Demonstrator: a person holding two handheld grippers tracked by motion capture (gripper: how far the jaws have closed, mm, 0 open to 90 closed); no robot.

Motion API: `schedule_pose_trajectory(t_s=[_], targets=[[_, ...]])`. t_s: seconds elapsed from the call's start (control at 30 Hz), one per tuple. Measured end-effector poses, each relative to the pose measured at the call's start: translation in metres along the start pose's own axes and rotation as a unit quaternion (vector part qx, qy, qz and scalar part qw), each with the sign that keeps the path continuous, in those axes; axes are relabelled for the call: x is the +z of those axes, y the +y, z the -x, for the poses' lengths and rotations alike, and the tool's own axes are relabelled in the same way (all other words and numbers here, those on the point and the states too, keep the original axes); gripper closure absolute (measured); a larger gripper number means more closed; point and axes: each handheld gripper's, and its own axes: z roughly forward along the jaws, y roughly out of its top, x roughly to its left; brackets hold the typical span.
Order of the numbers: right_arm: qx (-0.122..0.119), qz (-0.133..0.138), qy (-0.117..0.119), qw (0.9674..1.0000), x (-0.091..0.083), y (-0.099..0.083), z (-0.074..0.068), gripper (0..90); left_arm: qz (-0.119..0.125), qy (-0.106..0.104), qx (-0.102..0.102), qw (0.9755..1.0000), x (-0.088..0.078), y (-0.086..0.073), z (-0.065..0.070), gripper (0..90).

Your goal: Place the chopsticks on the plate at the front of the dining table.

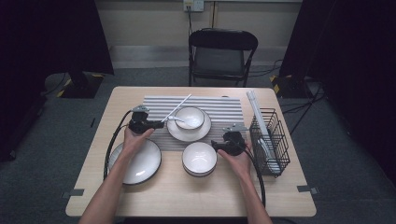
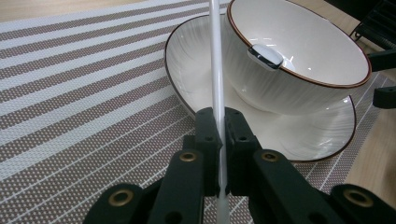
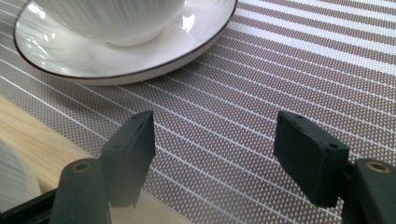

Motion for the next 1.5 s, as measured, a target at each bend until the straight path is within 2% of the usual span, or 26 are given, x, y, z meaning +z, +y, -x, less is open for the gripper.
schedule_pose_trajectory(t_s=[0.13, 0.23, 0.27, 0.33, 0.37, 0.5, 0.63, 0.73, 1.1, 1.13, 1.27, 1.43, 1.5], targets=[[0.002, -0.002, -0.003, 1.0000, 0.002, -0.001, 0.001, 29.0, -0.009, -0.005, 0.002, 0.9999, 0.004, -0.001, 0.001, 86.1], [0.001, -0.003, -0.004, 1.0000, 0.003, -0.001, 0.001, 29.0, -0.012, -0.002, 0.003, 0.9999, 0.007, -0.002, 0.001, 86.1], [0.000, -0.003, -0.005, 1.0000, 0.004, -0.001, 0.000, 29.0, -0.009, -0.001, -0.003, 1.0000, 0.007, -0.002, 0.002, 86.0], [-0.001, -0.005, -0.007, 1.0000, 0.005, -0.002, 0.000, 29.0, -0.014, -0.001, 0.004, 0.9999, 0.008, -0.002, 0.003, 86.0], [0.000, -0.008, -0.007, 0.9999, 0.005, -0.002, 0.001, 29.0, -0.015, 0.004, 0.004, 0.9999, 0.008, -0.001, 0.003, 85.9], [-0.004, -0.014, -0.012, 0.9998, 0.007, -0.004, 0.000, 29.0, -0.023, 0.003, 0.006, 0.9997, 0.010, -0.002, 0.002, 85.9], [-0.010, -0.021, -0.008, 0.9997, 0.010, -0.005, -0.003, 29.9, -0.021, 0.006, 0.002, 0.9998, 0.010, -0.004, 0.001, 85.9], [-0.013, -0.020, -0.011, 0.9997, 0.011, -0.006, -0.003, 29.5, -0.023, 0.008, 0.007, 0.9997, 0.010, -0.003, 0.002, 85.9], [-0.023, -0.014, -0.017, 0.9995, 0.011, -0.009, -0.005, 29.2, -0.035, 0.002, 0.003, 0.9994, 0.016, -0.005, 0.005, 85.5], [-0.024, -0.014, -0.017, 0.9995, 0.011, -0.009, -0.005, 29.2, -0.040, 0.003, 0.010, 0.9991, 0.015, -0.005, 0.005, 85.1], [-0.024, -0.014, -0.017, 0.9995, 0.011, -0.009, -0.005, 29.2, -0.033, 0.002, 0.005, 0.9994, 0.014, -0.005, 0.003, 82.6], [-0.024, -0.014, -0.017, 0.9995, 0.011, -0.009, -0.005, 29.2, -0.026, -0.003, 0.000, 0.9996, 0.009, -0.003, 0.002, 71.3], [-0.024, -0.014, -0.017, 0.9995, 0.011, -0.009, -0.005, 29.2, -0.025, -0.015, -0.007, 0.9996, 0.006, -0.004, 0.001, 65.5]])
